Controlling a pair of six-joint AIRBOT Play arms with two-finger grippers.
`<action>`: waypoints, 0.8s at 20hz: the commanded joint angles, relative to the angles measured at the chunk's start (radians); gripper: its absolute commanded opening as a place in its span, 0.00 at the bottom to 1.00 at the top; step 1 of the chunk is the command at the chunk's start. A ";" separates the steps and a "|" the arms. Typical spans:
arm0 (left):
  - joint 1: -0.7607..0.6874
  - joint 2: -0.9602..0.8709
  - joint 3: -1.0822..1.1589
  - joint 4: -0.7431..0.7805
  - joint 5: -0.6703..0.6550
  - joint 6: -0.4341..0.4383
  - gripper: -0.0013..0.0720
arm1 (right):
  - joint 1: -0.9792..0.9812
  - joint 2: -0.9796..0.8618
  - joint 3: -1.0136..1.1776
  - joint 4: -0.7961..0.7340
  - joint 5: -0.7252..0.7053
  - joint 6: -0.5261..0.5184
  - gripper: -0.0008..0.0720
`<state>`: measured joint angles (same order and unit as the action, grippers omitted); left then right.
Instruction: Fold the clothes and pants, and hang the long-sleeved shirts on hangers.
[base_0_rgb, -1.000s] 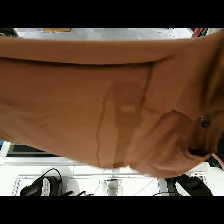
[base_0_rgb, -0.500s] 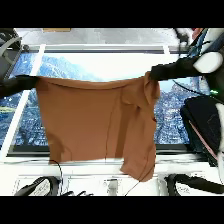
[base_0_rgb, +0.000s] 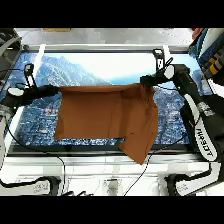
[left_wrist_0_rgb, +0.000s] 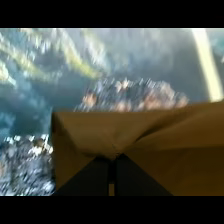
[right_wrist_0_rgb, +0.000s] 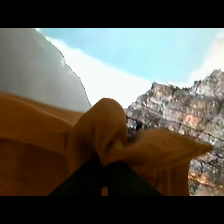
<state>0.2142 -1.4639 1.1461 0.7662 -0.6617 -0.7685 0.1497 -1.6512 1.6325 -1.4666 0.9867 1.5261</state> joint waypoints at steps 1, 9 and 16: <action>-0.010 -0.025 0.001 0.179 -0.092 -0.013 0.05 | -0.001 -0.016 -0.001 -0.089 0.139 0.002 0.04; -0.042 -0.060 0.001 0.203 -0.120 -0.013 0.05 | 0.000 -0.016 -0.199 -0.107 0.274 0.038 0.06; -0.030 0.017 0.002 0.206 -0.218 -0.017 0.97 | -0.001 0.006 -0.085 -0.241 0.348 0.074 0.85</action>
<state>0.1768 -1.4895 1.1469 0.9672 -0.8143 -0.7822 0.1493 -1.6581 1.5002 -1.6123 1.2694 1.5948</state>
